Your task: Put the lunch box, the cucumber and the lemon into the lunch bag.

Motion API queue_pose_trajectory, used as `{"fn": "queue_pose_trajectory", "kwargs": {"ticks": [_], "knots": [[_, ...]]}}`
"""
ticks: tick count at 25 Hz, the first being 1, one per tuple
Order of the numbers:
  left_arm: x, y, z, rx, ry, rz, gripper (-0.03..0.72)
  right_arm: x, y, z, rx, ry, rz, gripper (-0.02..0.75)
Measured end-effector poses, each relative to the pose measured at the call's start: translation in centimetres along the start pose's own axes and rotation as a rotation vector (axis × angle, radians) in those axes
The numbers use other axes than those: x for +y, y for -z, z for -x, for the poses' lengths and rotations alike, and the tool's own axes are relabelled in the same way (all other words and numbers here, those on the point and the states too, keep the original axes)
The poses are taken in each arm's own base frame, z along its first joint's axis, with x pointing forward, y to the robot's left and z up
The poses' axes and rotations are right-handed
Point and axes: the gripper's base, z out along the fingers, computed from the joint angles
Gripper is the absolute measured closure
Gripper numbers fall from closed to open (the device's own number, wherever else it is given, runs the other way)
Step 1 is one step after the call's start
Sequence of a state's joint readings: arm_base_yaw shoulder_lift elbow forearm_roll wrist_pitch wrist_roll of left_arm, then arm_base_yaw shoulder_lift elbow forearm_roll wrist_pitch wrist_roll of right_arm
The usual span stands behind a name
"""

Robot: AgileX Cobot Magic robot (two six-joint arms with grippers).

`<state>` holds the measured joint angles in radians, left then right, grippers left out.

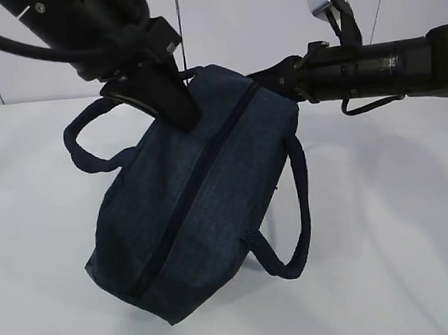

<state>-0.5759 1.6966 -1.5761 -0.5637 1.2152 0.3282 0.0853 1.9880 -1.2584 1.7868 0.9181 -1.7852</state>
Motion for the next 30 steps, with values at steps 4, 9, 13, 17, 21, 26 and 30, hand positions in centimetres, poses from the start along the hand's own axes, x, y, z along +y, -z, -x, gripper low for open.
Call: {"fn": "queue_pose_trajectory", "kwargs": {"ticks": [4, 9, 13, 17, 21, 26, 30], "knots": [[0.0, 0.0, 0.1, -0.008, -0.002, 0.003, 0.696, 0.0, -0.1, 0.9, -0.020, 0.015, 0.014, 0.738], [0.2, 0.0, 0.2, -0.028, -0.002, 0.010, 0.696, 0.3, -0.1, 1.4, -0.035, 0.013, 0.046, 0.738], [1.0, 0.0, 0.3, -0.030, 0.020, 0.019, 0.696, 0.3, 0.0, 1.4, -0.035, -0.001, 0.049, 0.738], [2.1, -0.2, 0.5, -0.040, 0.043, 0.031, 0.696, 0.3, 0.0, 1.4, -0.034, -0.002, 0.049, 0.738], [2.4, 0.0, 0.5, -0.050, 0.049, 0.038, 0.696, 0.3, 0.0, 1.4, -0.034, -0.010, 0.046, 0.727], [2.6, 0.1, 0.5, -0.052, 0.052, 0.040, 0.697, 0.1, -0.1, 1.5, -0.033, -0.023, 0.020, 0.526], [2.6, 0.1, 0.5, -0.052, 0.053, 0.040, 0.697, -0.2, 0.0, 1.6, -0.033, -0.036, -0.006, 0.394]]}}
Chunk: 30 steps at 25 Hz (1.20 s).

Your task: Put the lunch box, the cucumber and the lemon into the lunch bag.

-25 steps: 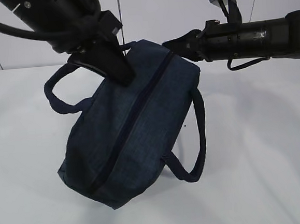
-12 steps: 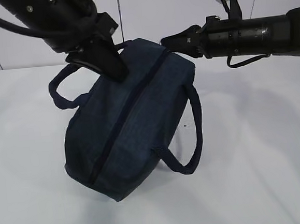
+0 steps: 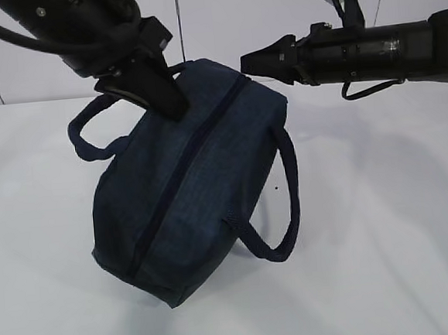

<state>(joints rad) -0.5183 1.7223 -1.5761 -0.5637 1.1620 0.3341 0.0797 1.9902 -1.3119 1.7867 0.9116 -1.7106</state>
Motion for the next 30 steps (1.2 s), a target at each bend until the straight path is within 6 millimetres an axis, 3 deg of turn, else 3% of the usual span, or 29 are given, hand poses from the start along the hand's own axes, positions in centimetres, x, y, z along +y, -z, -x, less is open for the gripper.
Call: {"fn": "queue_pose_trajectory", "kwargs": {"ticks": [8, 14, 22, 30], "knots": [[0.0, -0.1, 1.1, -0.111, 0.025, -0.010, 0.697, -0.9, 2.6, 1.9, -0.056, -0.059, -0.058, 0.371], [0.9, -1.9, 2.8, -0.248, 0.126, -0.062, 0.697, -0.6, 4.6, 3.8, -0.106, -0.064, -0.083, 0.368], [2.7, -4.0, 4.2, -0.384, 0.265, -0.057, 0.697, -0.2, 4.8, 4.2, -0.114, -0.065, -0.075, 0.370], [5.3, -5.1, 3.0, -0.414, 0.385, -0.012, 0.697, -0.2, 4.8, 4.2, -0.115, -0.068, -0.075, 0.387]]}}
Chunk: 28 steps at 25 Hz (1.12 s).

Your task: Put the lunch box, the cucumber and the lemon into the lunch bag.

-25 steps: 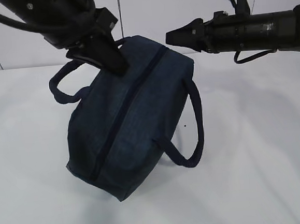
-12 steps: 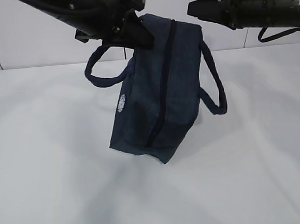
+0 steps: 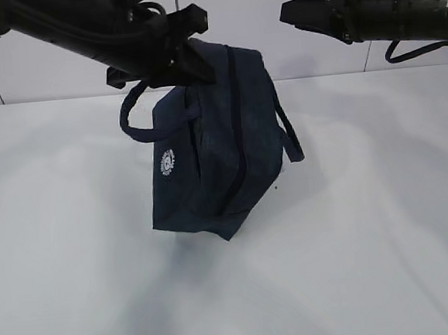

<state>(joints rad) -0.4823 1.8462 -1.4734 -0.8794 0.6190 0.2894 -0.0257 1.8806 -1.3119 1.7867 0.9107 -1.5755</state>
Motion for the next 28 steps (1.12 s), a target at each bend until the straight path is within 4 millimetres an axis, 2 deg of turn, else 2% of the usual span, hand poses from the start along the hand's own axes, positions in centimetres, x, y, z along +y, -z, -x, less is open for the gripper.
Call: {"fn": "queue_pose_trajectory", "kwargs": {"ticks": [14, 22, 26, 28], "knots": [[3.4, -0.5, -0.1, 0.008, 0.106, 0.039, 0.697, 0.0, 0.0, 0.0, 0.000, -0.002, 0.000, 0.388], [5.6, 0.8, 0.4, 0.054, 0.125, 0.061, 0.685, 0.0, 0.0, 0.0, 0.001, -0.001, 0.000, 0.389], [6.8, 1.6, 0.6, 0.075, 0.143, 0.071, 0.636, 0.0, 0.0, 0.0, 0.001, -0.001, 0.000, 0.389], [7.3, 1.9, 0.7, 0.084, 0.148, 0.076, 0.572, 0.0, 0.0, 0.0, 0.001, -0.003, 0.000, 0.389]]}}
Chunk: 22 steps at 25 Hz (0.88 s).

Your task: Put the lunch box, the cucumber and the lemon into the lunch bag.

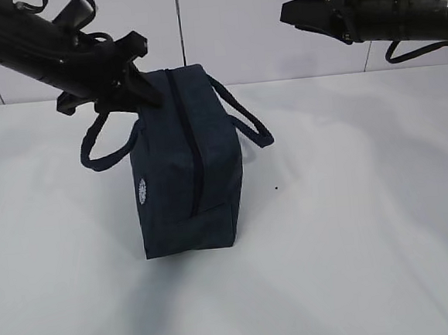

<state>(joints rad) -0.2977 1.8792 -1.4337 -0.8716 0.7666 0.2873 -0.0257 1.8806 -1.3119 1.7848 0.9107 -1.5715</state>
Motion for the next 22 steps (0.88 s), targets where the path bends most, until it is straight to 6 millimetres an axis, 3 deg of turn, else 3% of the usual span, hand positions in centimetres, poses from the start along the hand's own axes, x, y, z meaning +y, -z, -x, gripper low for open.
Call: {"fn": "queue_pose_trajectory", "kwargs": {"ticks": [4, 6, 10, 15, 18, 22], "knots": [[0.6, 0.3, 0.1, 0.016, -0.006, 0.017, 0.401, 0.0, 0.0, 0.0, 0.000, -0.008, 0.000, 0.389], [0.8, 0.4, 0.0, 0.028, -0.027, 0.036, 0.351, 0.0, 0.0, 0.0, 0.000, -0.025, 0.000, 0.389], [1.2, 0.5, -0.1, 0.043, -0.075, 0.080, 0.323, 0.0, 0.0, 0.0, 0.000, -0.090, 0.000, 0.389], [0.9, 3.0, 0.4, -0.004, -0.134, 0.120, 0.319, -0.2, 0.0, 0.2, -0.005, -0.196, -0.025, 0.389], [1.0, 5.7, 1.0, -0.058, -0.173, 0.164, 0.319, -0.2, 0.3, 1.9, -0.009, -0.180, -0.035, 0.389], [1.2, 9.4, 1.4, -0.121, -0.233, 0.239, 0.319, 1.2, 0.9, 6.6, 0.041, -0.053, -0.065, 0.389]]}}
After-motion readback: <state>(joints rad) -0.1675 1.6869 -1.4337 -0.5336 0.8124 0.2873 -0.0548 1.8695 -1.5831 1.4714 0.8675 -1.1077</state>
